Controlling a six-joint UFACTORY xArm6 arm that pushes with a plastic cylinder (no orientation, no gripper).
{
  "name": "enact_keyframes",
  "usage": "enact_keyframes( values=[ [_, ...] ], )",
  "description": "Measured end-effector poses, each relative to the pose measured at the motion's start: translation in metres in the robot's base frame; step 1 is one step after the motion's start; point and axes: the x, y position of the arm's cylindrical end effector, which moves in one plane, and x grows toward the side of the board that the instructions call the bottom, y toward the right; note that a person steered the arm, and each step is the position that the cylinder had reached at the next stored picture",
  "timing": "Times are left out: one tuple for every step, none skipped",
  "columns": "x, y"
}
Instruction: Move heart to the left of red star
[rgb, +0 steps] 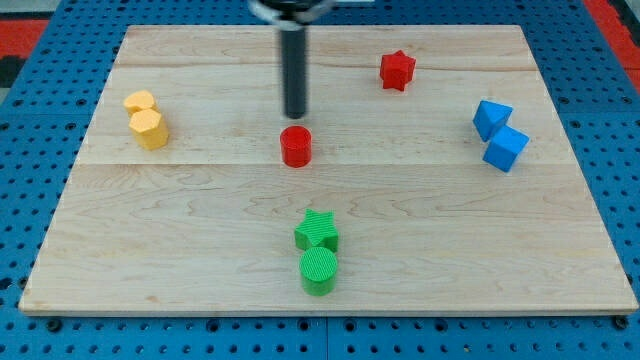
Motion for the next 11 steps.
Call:
enact_keyframes(
  values=[
    [0.008, -0.066],
    [0.055, -0.104],
    [0.056, -0.177],
    [0.055, -0.212],
    [0.022, -0.206],
    [0.006, -0.136],
    [-0.018, -0.099],
    [-0.038, -0.094],
    [-0.009, -0.099],
    [-0.022, -0.158],
    [-0.04, -0.193]
  ],
)
